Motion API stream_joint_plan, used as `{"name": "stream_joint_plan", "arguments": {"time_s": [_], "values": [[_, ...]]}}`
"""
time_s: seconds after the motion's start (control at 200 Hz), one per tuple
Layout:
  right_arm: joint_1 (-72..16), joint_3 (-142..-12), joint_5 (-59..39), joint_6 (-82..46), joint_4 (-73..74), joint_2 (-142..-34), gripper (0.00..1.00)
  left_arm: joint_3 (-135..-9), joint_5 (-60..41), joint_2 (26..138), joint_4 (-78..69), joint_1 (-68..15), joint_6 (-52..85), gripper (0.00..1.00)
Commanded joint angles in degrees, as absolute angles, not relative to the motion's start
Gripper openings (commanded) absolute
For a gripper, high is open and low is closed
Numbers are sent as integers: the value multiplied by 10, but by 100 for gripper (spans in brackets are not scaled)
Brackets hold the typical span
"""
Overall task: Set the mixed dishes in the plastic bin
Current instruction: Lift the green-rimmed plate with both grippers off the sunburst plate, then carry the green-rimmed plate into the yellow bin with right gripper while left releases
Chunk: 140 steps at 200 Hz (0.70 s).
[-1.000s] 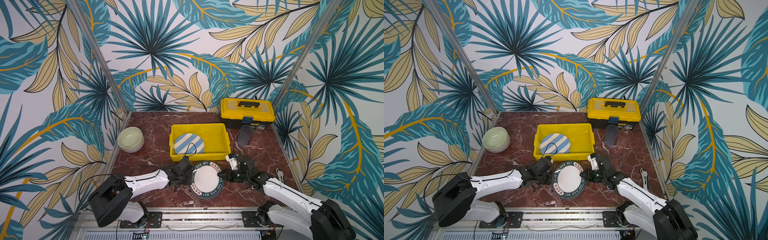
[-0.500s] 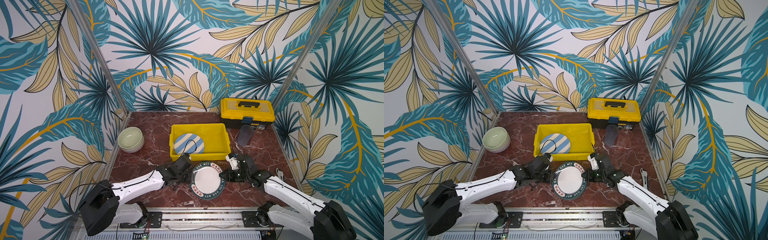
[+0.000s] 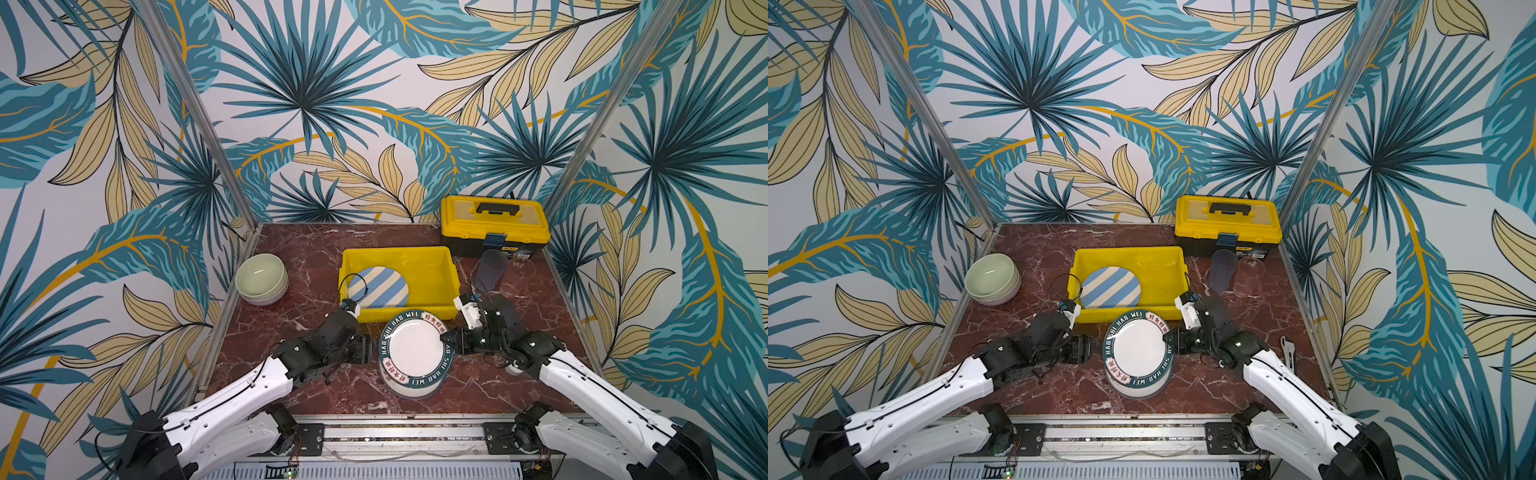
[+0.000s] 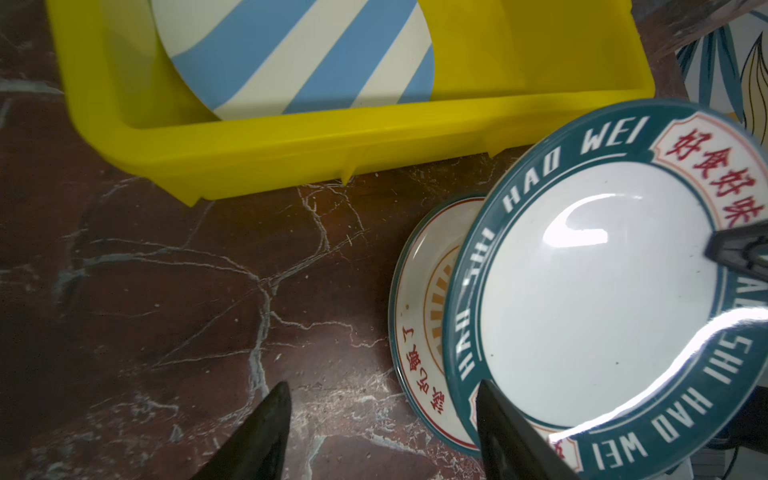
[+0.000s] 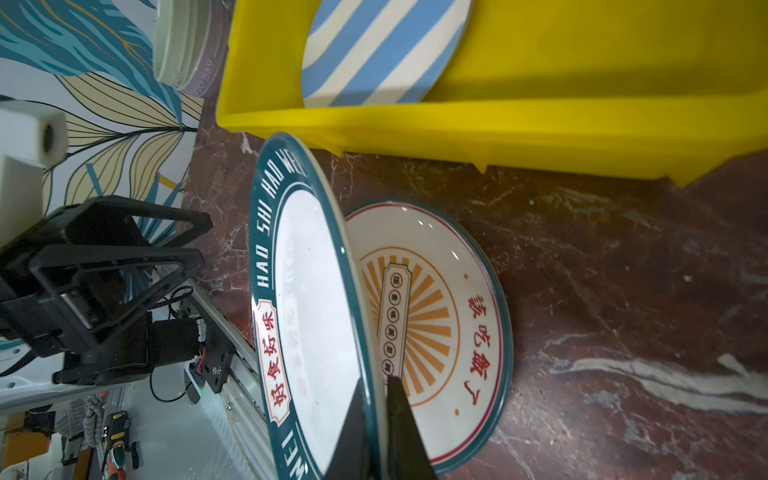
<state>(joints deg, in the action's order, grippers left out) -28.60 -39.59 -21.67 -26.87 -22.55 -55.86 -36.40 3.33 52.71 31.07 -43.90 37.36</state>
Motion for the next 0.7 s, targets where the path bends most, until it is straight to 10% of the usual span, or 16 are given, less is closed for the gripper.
{"name": "stream_joint_plan", "arguments": {"time_s": [0.0, 0.696], "values": [[-284, -447, -226, -243, -213, -566, 0, -347, 77, 482, 345, -432, 361, 75], [-269, -653, -56, -257, -159, -766, 0, -346, 101, 410, 401, -425, 343, 83]]}}
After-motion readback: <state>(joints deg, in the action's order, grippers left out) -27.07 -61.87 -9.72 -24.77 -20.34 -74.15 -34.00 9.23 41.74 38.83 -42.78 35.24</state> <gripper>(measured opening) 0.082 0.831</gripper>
